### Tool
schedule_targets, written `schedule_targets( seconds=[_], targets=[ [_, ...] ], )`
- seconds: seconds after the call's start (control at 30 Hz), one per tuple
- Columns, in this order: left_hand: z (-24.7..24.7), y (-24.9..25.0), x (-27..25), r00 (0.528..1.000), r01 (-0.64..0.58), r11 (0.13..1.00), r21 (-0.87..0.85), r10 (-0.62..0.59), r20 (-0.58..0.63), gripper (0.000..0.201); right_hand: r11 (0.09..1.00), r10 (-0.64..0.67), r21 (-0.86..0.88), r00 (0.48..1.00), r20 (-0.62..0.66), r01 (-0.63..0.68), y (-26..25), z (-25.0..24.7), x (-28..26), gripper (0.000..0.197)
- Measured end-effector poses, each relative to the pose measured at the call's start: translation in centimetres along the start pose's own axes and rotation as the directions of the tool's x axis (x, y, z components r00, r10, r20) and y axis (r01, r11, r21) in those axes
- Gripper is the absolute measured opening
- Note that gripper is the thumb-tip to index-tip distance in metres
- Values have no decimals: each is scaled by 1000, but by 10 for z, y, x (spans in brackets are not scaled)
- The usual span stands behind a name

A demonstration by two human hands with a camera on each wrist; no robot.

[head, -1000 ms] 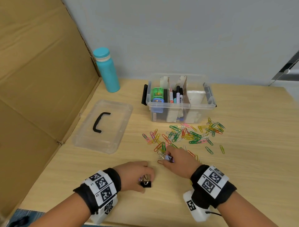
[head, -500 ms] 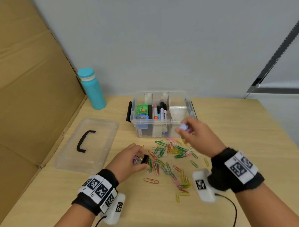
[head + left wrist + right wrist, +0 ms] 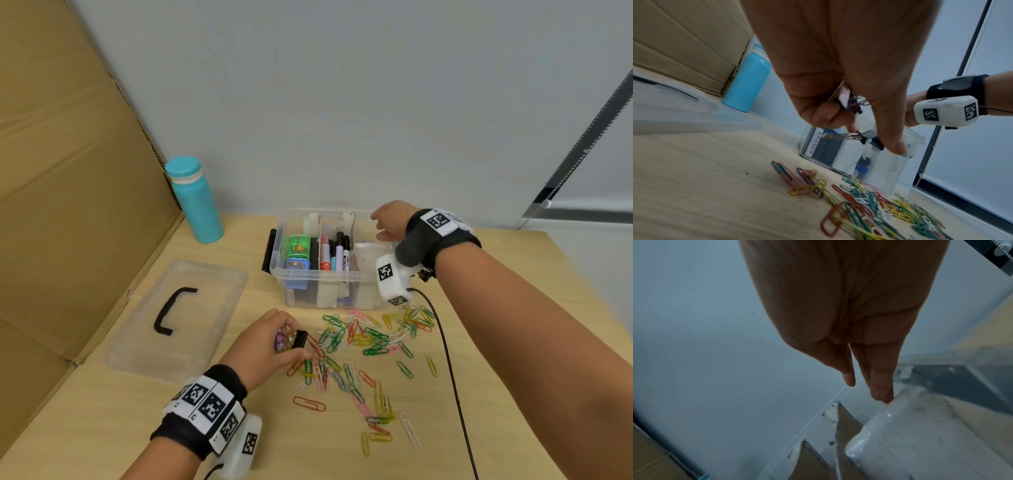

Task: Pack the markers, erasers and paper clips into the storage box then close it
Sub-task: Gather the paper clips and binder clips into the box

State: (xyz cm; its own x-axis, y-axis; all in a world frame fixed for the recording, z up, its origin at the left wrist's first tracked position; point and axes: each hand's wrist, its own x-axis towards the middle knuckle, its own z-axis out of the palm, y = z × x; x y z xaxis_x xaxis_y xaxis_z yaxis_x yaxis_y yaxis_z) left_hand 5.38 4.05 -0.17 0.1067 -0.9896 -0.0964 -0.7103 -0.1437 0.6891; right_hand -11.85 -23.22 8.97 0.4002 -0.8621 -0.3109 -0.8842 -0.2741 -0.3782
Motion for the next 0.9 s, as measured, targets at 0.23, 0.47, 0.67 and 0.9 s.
schedule_targets(
  seconds=[0.23, 0.47, 0.67, 0.9],
  targets=[
    [6, 0, -7, 1000, -9, 1000, 30, 10, -28, 38, 936, -70, 275, 885, -460, 217, 19, 38, -69, 34],
    [-15, 87, 28, 985, -156, 984, 91, 162, -56, 36, 964, -214, 18, 815, -539, 265, 51, 108, -97, 57],
    [-32, 154, 140, 972, -136, 932, 336, 192, -137, 40, 957, -177, 77, 772, -610, 280, 49, 120, -88, 65],
    [-12, 164, 217, 994, -83, 753, 653, 13, 112, 50, 950, -195, 71, 754, -628, 305, 50, 120, -89, 66]
  ],
)
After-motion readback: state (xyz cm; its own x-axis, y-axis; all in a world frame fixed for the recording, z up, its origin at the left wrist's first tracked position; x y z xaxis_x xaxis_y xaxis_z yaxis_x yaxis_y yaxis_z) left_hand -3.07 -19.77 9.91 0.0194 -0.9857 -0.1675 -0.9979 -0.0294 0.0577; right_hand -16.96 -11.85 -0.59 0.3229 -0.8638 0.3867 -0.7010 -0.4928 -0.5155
